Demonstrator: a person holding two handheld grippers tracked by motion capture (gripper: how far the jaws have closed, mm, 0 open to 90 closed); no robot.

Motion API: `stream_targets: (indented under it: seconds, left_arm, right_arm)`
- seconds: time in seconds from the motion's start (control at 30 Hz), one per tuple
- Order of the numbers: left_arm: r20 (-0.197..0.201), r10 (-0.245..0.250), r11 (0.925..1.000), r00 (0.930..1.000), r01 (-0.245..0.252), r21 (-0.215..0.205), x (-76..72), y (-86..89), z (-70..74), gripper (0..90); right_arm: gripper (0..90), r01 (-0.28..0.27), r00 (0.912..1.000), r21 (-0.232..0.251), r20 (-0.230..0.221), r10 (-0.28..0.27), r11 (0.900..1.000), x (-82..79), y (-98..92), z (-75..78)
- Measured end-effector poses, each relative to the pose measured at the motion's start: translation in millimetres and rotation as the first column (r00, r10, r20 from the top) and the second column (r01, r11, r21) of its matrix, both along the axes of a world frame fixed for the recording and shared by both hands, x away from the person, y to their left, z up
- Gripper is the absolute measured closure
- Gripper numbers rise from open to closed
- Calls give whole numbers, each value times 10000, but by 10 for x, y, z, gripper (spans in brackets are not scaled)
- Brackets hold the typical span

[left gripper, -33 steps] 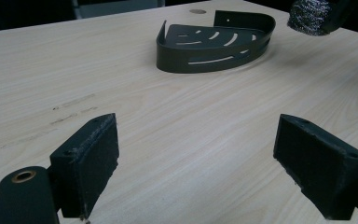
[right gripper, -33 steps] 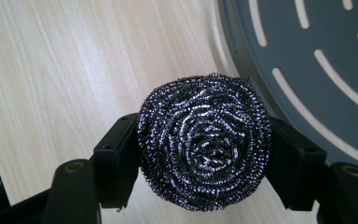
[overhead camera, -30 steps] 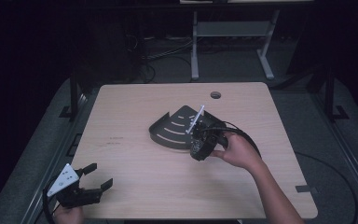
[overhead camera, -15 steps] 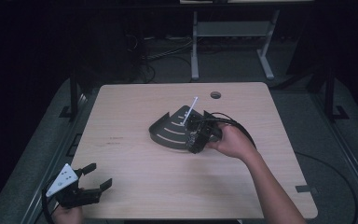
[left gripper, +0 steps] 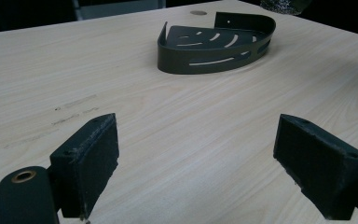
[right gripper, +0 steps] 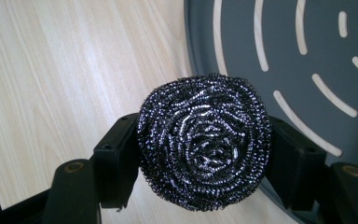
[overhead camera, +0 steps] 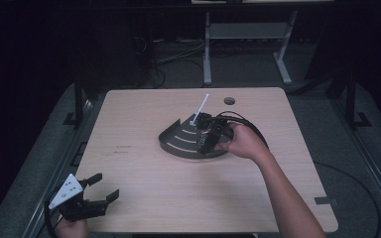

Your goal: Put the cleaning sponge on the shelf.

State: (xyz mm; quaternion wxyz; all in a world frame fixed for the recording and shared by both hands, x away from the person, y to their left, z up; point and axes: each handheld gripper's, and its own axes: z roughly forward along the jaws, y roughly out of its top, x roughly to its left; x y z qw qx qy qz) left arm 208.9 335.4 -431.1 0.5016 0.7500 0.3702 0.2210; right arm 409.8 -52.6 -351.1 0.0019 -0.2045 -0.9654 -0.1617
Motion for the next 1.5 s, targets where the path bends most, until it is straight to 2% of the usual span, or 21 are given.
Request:
stream_targets:
  seconds: [0.23,0.4,0.63,0.97,1.3,1.5]
  left_arm:
    - [-11,18,10000,10000,-19,-24,-2,6,2,133]
    - [-11,39,10000,10000,-39,-74,0,16,1,133]
    - [-40,7,10000,10000,-7,-37,3,4,-3,133]
    - [-65,-29,10000,10000,28,-72,7,-4,-8,133]
    - [-70,-34,10000,10000,34,-62,9,-5,-10,133]
    - [-54,-39,10000,10000,39,-64,5,-3,-7,133]
  right_arm:
    - [326,12,10000,135,-56,-11,9999,64,38,-5]
    - [326,129,9999,-122,-110,-130,9998,131,39,-84]
    - [325,168,9998,-56,-82,-168,9998,174,64,-125]
    - [325,638,9977,-245,-203,-643,9977,315,59,-278]
    - [325,1091,9936,149,-320,-1086,9939,446,40,-350]
    - [324,1214,9922,212,-324,-1207,9924,484,47,-378]
